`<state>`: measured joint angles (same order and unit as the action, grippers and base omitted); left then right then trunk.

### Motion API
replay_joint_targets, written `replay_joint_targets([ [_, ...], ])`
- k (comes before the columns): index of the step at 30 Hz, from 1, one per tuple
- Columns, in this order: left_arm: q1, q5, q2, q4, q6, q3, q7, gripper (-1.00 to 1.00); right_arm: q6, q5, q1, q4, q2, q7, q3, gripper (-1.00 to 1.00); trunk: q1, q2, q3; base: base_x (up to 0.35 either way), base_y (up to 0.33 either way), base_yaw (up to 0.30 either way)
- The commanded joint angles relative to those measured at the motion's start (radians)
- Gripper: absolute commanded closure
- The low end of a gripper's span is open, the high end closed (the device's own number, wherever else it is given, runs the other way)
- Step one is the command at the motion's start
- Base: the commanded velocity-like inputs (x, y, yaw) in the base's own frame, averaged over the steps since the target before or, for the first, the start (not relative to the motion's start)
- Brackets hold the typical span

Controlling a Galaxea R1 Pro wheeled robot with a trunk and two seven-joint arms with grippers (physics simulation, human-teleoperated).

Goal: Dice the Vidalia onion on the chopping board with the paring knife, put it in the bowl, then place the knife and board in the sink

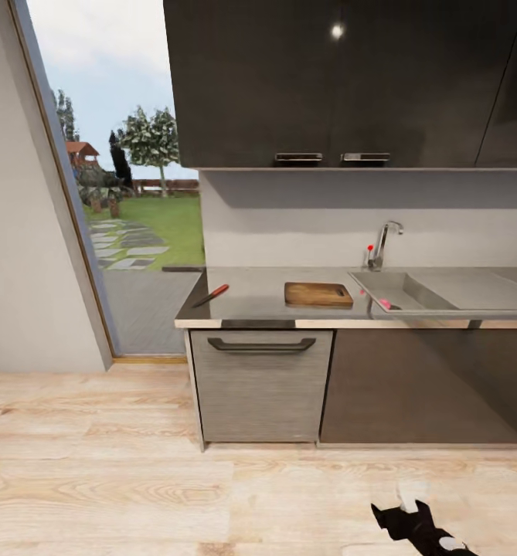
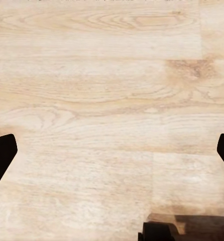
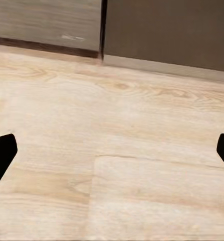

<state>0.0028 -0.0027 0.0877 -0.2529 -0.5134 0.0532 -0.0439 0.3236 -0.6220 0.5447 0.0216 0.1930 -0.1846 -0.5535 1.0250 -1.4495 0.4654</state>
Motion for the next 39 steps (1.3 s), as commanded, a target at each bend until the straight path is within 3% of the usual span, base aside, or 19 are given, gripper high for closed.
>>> replay_joint_targets([
  [1,0.000,-0.001,0.000,-0.002,-0.002,0.002,-0.001,-1.00,0.012,-0.003,-0.028,0.000,-0.006,0.005,-0.009,-1.00,0.000,0.000,0.001,0.000,0.000,0.000],
  [5,0.000,-0.002,0.001,-0.005,-0.002,0.003,-0.001,-1.00,0.034,-0.002,-0.081,0.000,-0.027,0.060,-0.009,-1.00,0.000,0.000,0.001,0.000,0.000,0.000],
  [11,0.000,-0.002,0.001,-0.010,-0.002,0.003,-0.001,-1.00,0.045,0.005,-0.113,0.004,-0.074,0.273,-0.012,-1.00,0.000,0.000,0.001,0.000,0.000,0.000],
  [14,0.000,-0.002,-0.007,-0.030,-0.002,0.003,-0.001,-1.00,0.047,0.051,-0.117,0.013,-0.087,0.341,-0.013,-1.00,0.000,0.000,0.001,0.000,0.000,0.000],
  [19,0.000,-0.002,-0.040,-0.078,0.002,0.003,-0.005,-1.00,0.055,0.110,-0.118,0.027,-0.120,0.368,-0.014,-1.00,0.000,0.000,0.001,0.000,0.000,0.000],
  [23,0.000,0.000,-0.054,-0.125,0.006,0.003,-0.034,-1.00,0.081,0.124,-0.118,0.042,-0.146,0.373,-0.014,-1.00,0.000,0.000,0.001,0.000,0.000,0.000],
  [30,0.000,0.004,-0.064,-0.136,0.002,0.000,-0.061,-1.00,0.140,0.131,-0.118,0.038,-0.156,0.375,-0.011,-1.00,0.000,0.000,0.001,0.000,0.000,0.000],
  [39,0.000,0.007,-0.062,-0.118,-0.001,0.004,-0.065,-1.00,0.150,0.134,-0.118,0.033,-0.159,0.375,-0.010,-1.00,0.000,0.000,-0.001,0.000,0.000,-0.135],
])
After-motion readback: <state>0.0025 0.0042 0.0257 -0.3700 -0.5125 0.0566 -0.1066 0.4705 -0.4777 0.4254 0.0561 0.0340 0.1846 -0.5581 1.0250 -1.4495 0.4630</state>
